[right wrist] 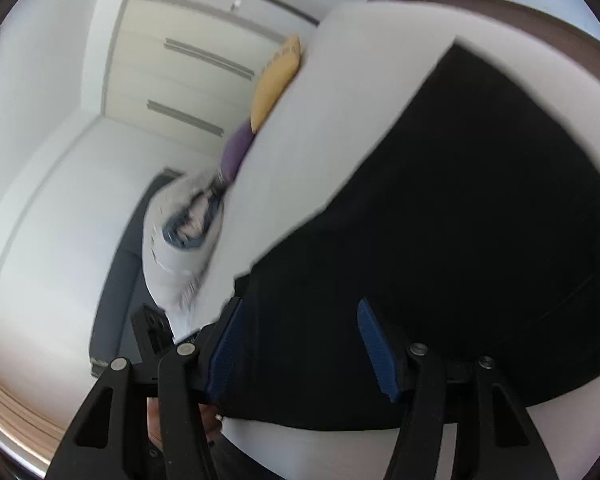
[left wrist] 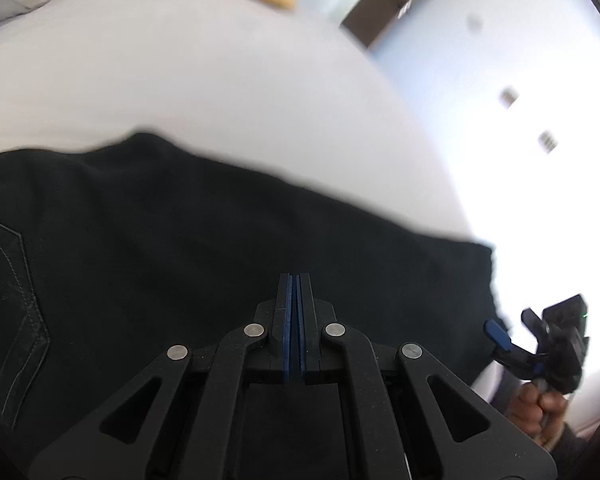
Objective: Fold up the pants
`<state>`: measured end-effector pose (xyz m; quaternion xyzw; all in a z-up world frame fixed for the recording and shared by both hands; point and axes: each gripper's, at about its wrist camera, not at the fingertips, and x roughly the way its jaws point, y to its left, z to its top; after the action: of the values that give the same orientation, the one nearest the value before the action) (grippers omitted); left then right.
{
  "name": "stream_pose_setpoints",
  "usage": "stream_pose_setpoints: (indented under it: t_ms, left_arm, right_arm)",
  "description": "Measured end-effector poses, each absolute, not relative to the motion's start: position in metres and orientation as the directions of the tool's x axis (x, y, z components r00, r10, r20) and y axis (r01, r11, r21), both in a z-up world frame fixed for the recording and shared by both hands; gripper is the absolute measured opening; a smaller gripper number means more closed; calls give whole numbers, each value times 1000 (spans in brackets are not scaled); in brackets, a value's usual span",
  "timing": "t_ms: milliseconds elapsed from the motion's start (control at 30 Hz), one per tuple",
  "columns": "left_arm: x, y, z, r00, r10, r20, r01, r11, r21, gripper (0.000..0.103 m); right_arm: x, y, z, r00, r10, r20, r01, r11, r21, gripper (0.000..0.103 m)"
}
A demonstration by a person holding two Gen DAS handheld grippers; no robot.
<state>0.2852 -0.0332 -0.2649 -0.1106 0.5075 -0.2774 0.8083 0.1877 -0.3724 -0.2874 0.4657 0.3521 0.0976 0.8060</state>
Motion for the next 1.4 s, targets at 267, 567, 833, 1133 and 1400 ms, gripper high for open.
stream_pose_setpoints:
  t_ms: [267,567,833,1133,1400]
  left_arm:
    - [288,93,-281,404,-543,-737,244,840,-485,1]
    - [294,189,-259,518,-419,-746,87,893,-441,1]
    - [255,92,-226,533,-470,-703,142,869,-473,1]
    - [237,-67,-246,338,-609,-717,322,791,-520,1]
    - [250,-160,-298,265,-630,-730,292,774,-562,1]
  right_arm:
    - [161,-413,-315,736,353,-577,318,572,756,0]
    - [53,-474,-264,814,156,-559,414,519,748,70]
    - [51,-450,-276,822,222,-524,414,399,818,78]
    - [66,-452,-296,866,208,-454,395,271,878,78]
    - [81,-459,-296,888,188,-420,372,246,895,73]
